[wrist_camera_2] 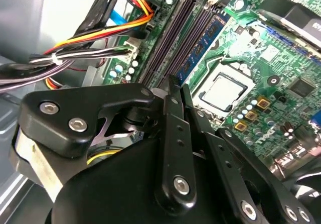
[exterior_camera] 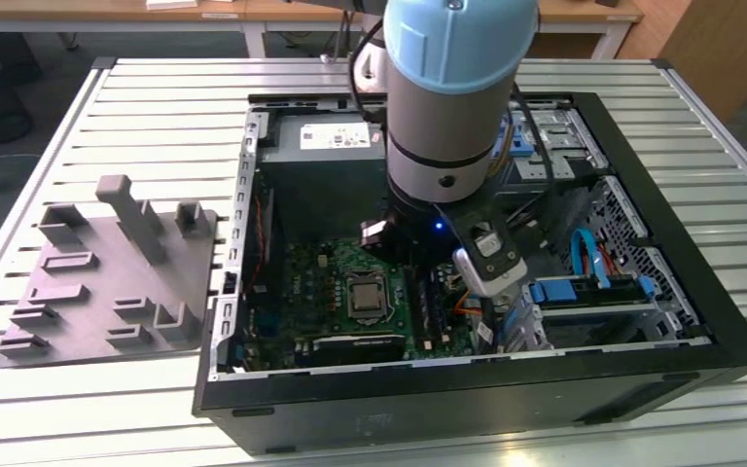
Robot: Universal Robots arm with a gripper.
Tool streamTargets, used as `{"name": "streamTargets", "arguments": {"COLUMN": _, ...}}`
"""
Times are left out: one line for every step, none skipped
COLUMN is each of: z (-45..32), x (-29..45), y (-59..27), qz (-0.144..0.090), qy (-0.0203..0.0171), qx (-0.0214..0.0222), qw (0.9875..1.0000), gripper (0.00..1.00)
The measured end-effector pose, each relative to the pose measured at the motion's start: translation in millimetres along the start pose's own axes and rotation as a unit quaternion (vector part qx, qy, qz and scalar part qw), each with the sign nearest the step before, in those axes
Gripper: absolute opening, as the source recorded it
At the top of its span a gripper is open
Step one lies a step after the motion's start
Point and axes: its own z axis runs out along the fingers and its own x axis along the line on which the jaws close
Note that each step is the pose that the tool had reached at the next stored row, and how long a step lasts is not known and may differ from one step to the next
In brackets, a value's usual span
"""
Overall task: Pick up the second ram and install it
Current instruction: 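Insert the second ram into the second slot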
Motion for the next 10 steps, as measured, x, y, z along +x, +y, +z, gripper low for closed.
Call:
{"name": "streamTargets", "arguments": {"z": 0.8, "x": 0.4, "y": 0.0, "qz": 0.002, "qy": -0.0002, "qx": 0.0002, "qw": 1.0000, "gripper": 0.14}}
{"name": "streamTargets", "arguments": {"z": 1.7, "x": 0.9, "y": -0.1, "qz": 0.003, "qy": -0.0003, "qx": 0.0002, "qw": 1.0000, "gripper": 0.14}}
{"name": "streamTargets", "arguments": {"z": 2.4, "x": 1.4, "y": -0.2, "qz": 0.003, "qy": -0.0003, "qx": 0.0002, "qw": 1.0000, "gripper": 0.14}}
{"name": "streamTargets", "arguments": {"z": 3.3, "x": 1.7, "y": -0.2, "qz": 0.003, "qy": -0.0003, "qx": 0.0004, "qw": 1.0000, "gripper": 0.14}}
{"name": "streamTargets", "arguments": {"z": 4.4, "x": 1.7, "y": -0.3, "qz": 0.003, "qy": -0.0003, "qx": 0.0014, "qw": 1.0000, "gripper": 0.14}}
{"name": "streamTargets", "arguments": {"z": 5.9, "x": 1.9, "y": -0.4, "qz": 0.003, "qy": -0.0003, "qx": 0.0023, "qw": 1.0000, "gripper": 0.14}}
{"name": "streamTargets", "arguments": {"z": 7.6, "x": 2.0, "y": -0.5, "qz": 0.003, "qy": -0.0004, "qx": 0.0029, "qw": 1.0000, "gripper": 0.14}}
{"name": "streamTargets", "arguments": {"z": 9.3, "x": 2.3, "y": -0.5, "qz": 0.003, "qy": -0.0004, "qx": 0.0030, "qw": 1.0000, "gripper": 0.14}}
{"name": "streamTargets", "arguments": {"z": 10.6, "x": 2.7, "y": -0.4, "qz": 0.003, "qy": -0.0004, "qx": 0.0030, "qw": 1.0000, "gripper": 0.14}}
{"name": "streamTargets", "arguments": {"z": 11.4, "x": 3.0, "y": -0.2, "qz": 0.003, "qy": -0.0005, "qx": 0.0030, "qw": 1.0000, "gripper": 0.14}}
